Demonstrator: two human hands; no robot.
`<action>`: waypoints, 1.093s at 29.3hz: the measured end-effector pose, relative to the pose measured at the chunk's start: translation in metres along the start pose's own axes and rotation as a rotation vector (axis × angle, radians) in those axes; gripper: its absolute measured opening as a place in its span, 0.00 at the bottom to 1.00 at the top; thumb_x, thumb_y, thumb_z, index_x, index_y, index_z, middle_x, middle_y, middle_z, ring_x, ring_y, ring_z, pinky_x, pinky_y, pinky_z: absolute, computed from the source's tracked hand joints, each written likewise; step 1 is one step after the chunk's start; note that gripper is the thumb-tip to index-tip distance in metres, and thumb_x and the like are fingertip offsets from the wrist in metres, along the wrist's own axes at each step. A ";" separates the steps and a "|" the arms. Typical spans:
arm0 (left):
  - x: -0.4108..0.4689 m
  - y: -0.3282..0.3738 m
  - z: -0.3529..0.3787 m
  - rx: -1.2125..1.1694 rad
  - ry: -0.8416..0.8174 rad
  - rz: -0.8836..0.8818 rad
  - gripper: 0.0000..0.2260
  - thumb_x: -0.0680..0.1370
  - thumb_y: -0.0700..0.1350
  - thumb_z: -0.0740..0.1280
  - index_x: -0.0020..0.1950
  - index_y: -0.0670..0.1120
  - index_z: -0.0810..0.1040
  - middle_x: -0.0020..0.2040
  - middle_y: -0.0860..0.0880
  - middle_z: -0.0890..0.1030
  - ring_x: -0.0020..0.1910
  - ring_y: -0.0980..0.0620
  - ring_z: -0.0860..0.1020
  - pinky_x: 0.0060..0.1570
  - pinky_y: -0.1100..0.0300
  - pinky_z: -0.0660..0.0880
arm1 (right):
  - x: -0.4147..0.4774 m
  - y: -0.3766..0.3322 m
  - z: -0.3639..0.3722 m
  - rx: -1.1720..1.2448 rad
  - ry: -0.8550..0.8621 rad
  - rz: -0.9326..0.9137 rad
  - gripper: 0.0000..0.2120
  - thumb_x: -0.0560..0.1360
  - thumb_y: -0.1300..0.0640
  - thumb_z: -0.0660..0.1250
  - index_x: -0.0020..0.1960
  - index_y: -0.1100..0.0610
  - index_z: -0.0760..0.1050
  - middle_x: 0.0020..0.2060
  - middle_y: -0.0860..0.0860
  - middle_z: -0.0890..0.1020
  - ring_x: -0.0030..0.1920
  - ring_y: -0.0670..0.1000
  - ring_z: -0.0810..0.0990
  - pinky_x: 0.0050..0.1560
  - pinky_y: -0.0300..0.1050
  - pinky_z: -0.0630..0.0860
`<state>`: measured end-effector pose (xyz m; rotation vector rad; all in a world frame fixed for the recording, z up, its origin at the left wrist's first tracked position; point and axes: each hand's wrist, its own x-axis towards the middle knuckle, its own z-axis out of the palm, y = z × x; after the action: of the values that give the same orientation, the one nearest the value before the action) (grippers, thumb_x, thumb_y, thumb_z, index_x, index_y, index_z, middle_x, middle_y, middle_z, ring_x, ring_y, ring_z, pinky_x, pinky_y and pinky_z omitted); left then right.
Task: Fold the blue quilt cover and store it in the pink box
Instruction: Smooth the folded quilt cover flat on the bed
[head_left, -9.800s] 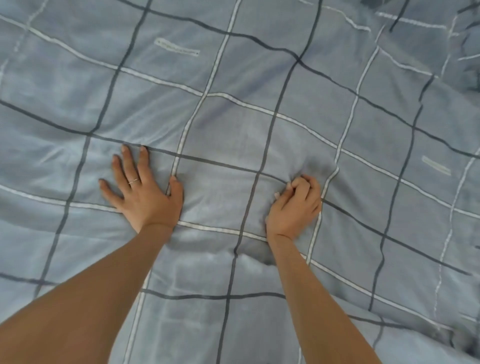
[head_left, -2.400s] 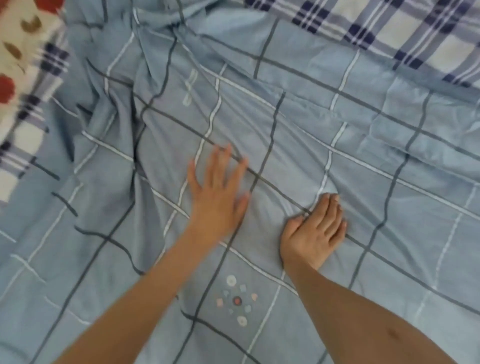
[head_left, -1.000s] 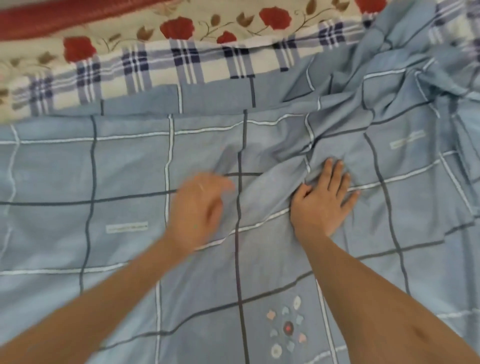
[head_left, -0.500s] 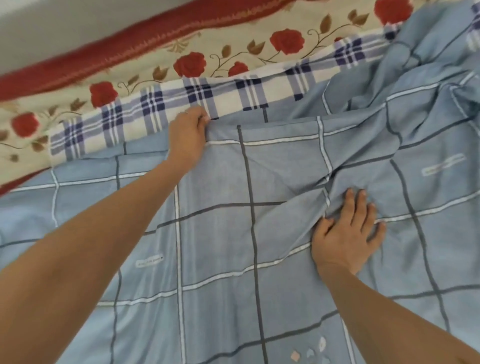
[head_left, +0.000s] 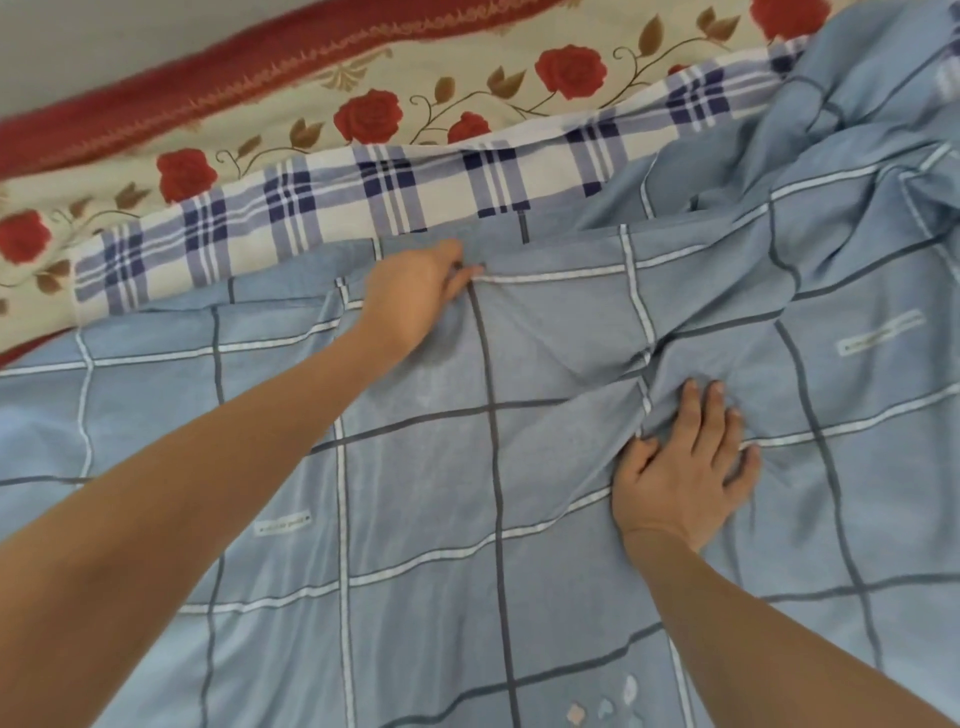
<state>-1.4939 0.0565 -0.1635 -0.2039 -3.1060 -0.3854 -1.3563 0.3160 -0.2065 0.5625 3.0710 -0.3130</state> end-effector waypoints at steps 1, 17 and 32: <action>0.005 -0.005 -0.002 -0.009 0.064 -0.032 0.16 0.81 0.52 0.59 0.45 0.40 0.73 0.32 0.46 0.73 0.32 0.46 0.73 0.32 0.55 0.66 | -0.001 0.001 0.000 -0.006 0.003 0.000 0.32 0.73 0.50 0.49 0.76 0.54 0.57 0.75 0.53 0.60 0.74 0.58 0.59 0.73 0.58 0.49; 0.010 -0.025 0.015 0.007 0.335 -0.194 0.19 0.81 0.55 0.55 0.38 0.43 0.72 0.32 0.43 0.75 0.32 0.49 0.69 0.33 0.57 0.59 | -0.001 0.004 0.004 -0.009 0.046 -0.027 0.31 0.73 0.51 0.51 0.75 0.54 0.59 0.75 0.53 0.62 0.73 0.57 0.61 0.72 0.59 0.50; 0.016 -0.002 -0.005 -0.100 0.163 -0.111 0.21 0.80 0.56 0.45 0.47 0.45 0.73 0.40 0.50 0.74 0.43 0.46 0.73 0.47 0.52 0.64 | 0.000 0.004 0.001 -0.003 0.034 -0.021 0.31 0.72 0.51 0.50 0.75 0.55 0.58 0.75 0.54 0.62 0.73 0.58 0.60 0.72 0.61 0.50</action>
<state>-1.5101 0.0557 -0.1587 0.0004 -2.9480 -0.5322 -1.3552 0.3201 -0.2081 0.5416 3.1117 -0.3027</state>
